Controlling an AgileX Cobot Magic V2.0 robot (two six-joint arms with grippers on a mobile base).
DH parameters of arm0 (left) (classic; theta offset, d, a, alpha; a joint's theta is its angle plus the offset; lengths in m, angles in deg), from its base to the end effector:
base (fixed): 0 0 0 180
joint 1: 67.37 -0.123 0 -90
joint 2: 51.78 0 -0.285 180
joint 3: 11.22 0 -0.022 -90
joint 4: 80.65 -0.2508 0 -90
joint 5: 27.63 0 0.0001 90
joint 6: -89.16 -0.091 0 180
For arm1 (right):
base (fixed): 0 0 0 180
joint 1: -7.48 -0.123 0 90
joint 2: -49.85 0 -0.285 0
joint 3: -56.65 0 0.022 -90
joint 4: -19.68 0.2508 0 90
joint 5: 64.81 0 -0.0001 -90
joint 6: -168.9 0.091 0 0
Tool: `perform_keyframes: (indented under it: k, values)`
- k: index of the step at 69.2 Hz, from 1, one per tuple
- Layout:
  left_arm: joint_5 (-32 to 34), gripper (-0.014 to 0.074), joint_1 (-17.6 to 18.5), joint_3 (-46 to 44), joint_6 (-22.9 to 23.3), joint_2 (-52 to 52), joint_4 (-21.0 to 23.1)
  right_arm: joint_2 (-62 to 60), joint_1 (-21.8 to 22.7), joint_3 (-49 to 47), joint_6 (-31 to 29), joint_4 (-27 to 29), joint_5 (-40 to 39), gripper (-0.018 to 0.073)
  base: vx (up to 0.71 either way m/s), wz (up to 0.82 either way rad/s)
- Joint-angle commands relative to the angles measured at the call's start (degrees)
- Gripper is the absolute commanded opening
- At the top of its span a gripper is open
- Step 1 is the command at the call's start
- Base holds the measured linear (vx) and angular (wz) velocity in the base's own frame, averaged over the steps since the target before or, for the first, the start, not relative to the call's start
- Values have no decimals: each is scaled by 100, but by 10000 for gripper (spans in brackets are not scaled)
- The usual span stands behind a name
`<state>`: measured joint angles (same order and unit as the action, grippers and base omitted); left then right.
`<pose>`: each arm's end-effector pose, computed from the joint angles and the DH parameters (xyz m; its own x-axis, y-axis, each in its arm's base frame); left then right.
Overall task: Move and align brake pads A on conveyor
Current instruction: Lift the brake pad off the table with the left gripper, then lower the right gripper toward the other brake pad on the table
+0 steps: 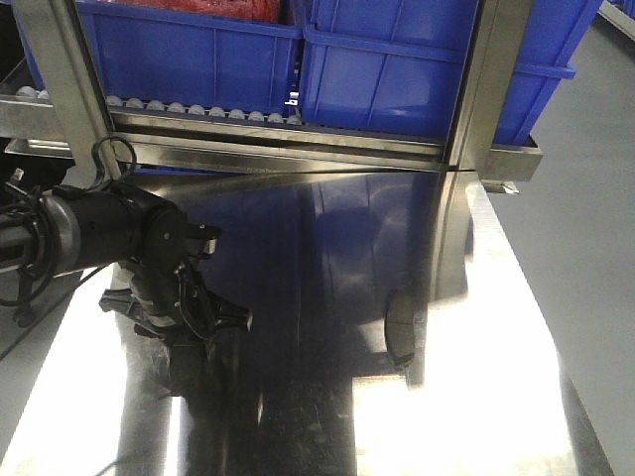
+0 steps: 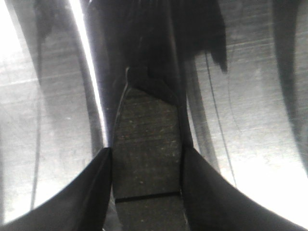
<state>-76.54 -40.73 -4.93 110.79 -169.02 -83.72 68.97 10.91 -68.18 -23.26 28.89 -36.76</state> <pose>0.3266 -0.1597 0.1661 -0.9834 0.1181 -0.1380 0.1202 0.9927 -0.0067 0.0552 0.0036 0.2864 -0.2066 -0.0576 -0.9767 -0.0284 0.9982 -0.0529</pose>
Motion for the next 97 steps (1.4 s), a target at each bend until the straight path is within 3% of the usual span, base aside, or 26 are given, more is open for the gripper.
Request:
perform_keyframes:
  k: [1,17,30,55,71,86,97]
  values:
    - [176,-8,115,-80,59,496,-237,52,28,-148,-54,21,-423,434,0,0]
    - [221,-6,159,34,129,1440,-267,52,28,-148,-54,21,-423,434,0,0]
    - [370,-6,153,684,482,2677,-584,52,28,-148,-54,21,-431,434,0,0]
    - [392,-6,153,1954,473,5240,-736,52,28,-148,-54,21,-431,434,0,0]
    - [409,-6,153,2807,279,7087,-736,52,28,-148,-54,21,-440,434,0,0]
    - [409,-6,153,3398,-421,8623,-729,52,28,-148,-54,21,-440,434,0,0]
    - [309,-6,153,3579,-682,9530,-729,52,28,-148,-54,21,-440,434,0,0]
